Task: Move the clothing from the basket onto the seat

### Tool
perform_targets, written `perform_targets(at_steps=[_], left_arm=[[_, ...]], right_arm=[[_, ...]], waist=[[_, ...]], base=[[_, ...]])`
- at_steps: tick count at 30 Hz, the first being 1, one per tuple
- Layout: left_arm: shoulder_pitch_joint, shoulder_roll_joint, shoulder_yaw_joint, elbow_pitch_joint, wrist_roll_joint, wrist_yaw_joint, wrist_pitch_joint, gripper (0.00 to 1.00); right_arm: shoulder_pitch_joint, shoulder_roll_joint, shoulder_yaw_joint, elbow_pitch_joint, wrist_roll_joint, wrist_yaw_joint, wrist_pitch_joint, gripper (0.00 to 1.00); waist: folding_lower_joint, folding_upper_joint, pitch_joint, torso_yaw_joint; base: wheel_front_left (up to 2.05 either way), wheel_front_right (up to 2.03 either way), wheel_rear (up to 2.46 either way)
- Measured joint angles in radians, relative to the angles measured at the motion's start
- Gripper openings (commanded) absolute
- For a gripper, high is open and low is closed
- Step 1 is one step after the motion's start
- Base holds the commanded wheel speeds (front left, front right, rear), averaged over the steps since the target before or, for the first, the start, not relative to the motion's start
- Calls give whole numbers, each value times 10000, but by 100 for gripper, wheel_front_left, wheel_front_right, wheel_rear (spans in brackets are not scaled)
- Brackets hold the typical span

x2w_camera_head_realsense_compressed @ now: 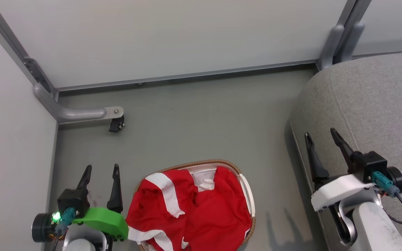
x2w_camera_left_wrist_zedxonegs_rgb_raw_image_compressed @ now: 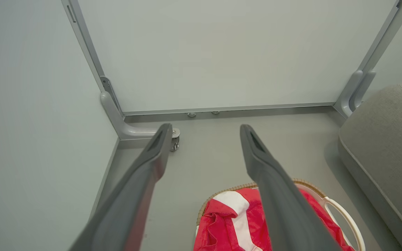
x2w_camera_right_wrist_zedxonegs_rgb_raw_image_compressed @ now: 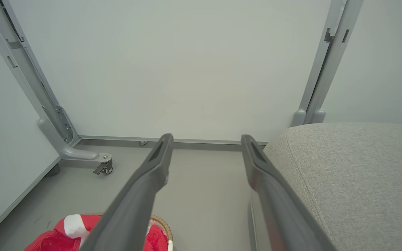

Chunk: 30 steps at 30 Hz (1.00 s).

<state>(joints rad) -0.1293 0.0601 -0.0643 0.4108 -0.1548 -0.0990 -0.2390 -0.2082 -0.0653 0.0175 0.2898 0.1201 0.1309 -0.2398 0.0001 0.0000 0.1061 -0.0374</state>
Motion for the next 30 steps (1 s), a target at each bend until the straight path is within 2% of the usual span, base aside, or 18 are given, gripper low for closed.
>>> perform_targets(at_steps=[13, 19, 30], left_arm=[[-1563, 27, -727, 675, 851, -284, -236, 100], [-2136, 270, -1175, 1175, 825, -290, -255, 100], [-3078, 888, -2658, 2454, 794, -299, -257, 100]], right_arm=[[-1545, 134, 525, -704, -924, 2, -221, 100], [-2016, 144, 623, -984, -558, 2, -222, 100], [-2485, 150, 907, -1166, -303, 2, -222, 100]], waist=[[1, 0, 2106, -573], [1, 0, 3176, -895], [1, 0, 4915, -1432]], base=[[0, 0, 0], [0, 0, 0], [0, 0, 0]])
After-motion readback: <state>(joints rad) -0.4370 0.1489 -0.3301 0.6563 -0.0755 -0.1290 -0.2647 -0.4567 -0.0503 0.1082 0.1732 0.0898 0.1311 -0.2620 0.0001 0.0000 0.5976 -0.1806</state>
